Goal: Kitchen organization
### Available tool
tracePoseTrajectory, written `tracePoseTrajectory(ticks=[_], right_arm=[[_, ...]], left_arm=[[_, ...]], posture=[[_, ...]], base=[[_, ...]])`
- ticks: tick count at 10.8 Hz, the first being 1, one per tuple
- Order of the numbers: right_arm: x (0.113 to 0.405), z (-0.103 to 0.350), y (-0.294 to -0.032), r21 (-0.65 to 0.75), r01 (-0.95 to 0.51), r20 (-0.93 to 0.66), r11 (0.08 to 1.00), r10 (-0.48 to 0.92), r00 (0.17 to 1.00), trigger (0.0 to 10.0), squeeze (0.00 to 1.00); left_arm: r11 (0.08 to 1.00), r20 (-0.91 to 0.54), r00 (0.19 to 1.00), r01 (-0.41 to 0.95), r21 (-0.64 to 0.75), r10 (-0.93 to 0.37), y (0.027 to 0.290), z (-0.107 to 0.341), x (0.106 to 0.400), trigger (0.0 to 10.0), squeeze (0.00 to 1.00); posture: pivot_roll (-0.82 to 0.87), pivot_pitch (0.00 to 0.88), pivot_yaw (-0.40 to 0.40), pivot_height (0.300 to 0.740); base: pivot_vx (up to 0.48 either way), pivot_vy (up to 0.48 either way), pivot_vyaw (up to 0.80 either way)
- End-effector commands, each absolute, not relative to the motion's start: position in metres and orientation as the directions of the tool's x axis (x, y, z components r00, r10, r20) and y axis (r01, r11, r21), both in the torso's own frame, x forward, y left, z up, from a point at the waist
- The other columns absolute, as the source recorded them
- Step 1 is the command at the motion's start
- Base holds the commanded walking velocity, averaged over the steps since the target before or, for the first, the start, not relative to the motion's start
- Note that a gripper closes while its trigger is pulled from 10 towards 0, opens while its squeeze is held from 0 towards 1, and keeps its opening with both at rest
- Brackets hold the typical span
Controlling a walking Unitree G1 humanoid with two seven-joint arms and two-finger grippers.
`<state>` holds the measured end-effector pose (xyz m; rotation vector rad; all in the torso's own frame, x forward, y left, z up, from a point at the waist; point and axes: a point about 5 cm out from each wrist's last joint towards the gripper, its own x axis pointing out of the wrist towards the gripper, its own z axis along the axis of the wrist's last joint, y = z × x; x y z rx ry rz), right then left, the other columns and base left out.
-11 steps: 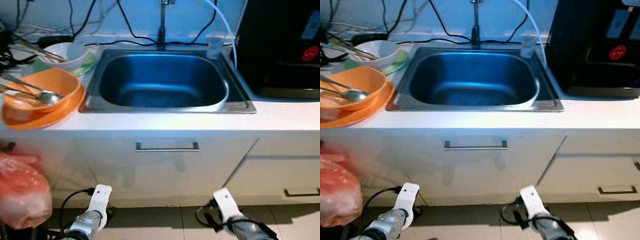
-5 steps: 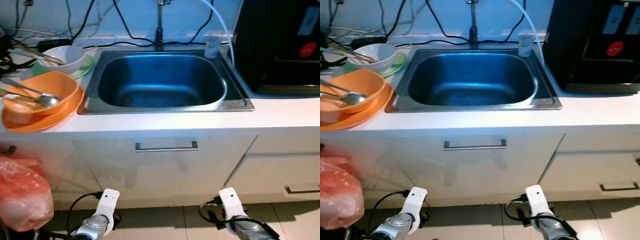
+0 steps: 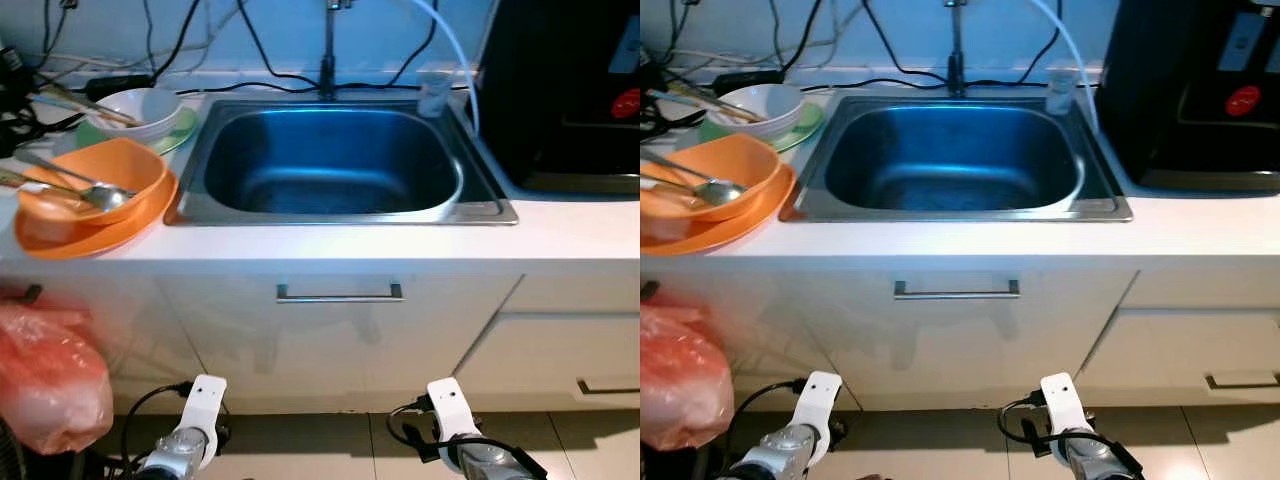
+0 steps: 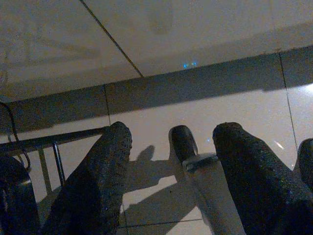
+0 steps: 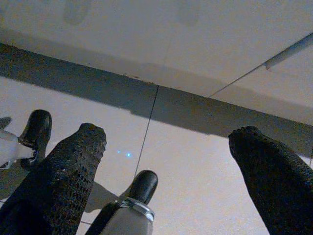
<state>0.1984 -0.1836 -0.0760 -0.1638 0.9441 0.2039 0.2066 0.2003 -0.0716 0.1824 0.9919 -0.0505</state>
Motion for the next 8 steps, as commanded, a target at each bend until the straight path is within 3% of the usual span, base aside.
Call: tracePoseTrajectory(ticks=[1, 4, 6, 8], right_arm=[[0.205, -0.072, -0.188, -0.058, -0.216, -0.803, 0.975, 0.083, 0.590, 10.0, 0.00], [0.242, -0.046, -0.186, 0.007, -0.137, -0.659, 0.991, 0.108, 0.744, 10.0, 0.00], [0.258, -0.031, -0.185, 0.029, -0.079, -0.566, 0.996, 0.081, 0.820, 10.0, 0.00], [0.264, -0.022, -0.185, 0.051, -0.050, -0.502, 0.997, 0.069, 0.862, 10.0, 0.00]], left_arm=[[0.989, -0.804, 0.593, 0.081, 0.125, 0.053, 0.201, -0.062, 0.223, 10.0, 0.00], [0.998, -0.660, 0.751, 0.053, 0.022, -0.026, 0.175, -0.029, 0.272, 10.0, 0.00], [0.994, -0.620, 0.780, 0.111, -0.005, -0.090, 0.163, -0.016, 0.286, 10.0, 0.00], [0.990, -0.601, 0.790, 0.144, -0.004, -0.117, 0.169, -0.008, 0.292, 10.0, 0.00]], posture=[[0.04, 0.000, 0.005, 0.740], [0.01, 0.000, 0.036, 0.740], [-0.01, 0.000, 0.070, 0.740], [-0.02, 0.000, 0.097, 0.740]], base=[[0.000, 0.000, 0.00], [0.000, 0.000, 0.00], [0.000, 0.000, 0.00], [0.000, 0.000, 0.00]])
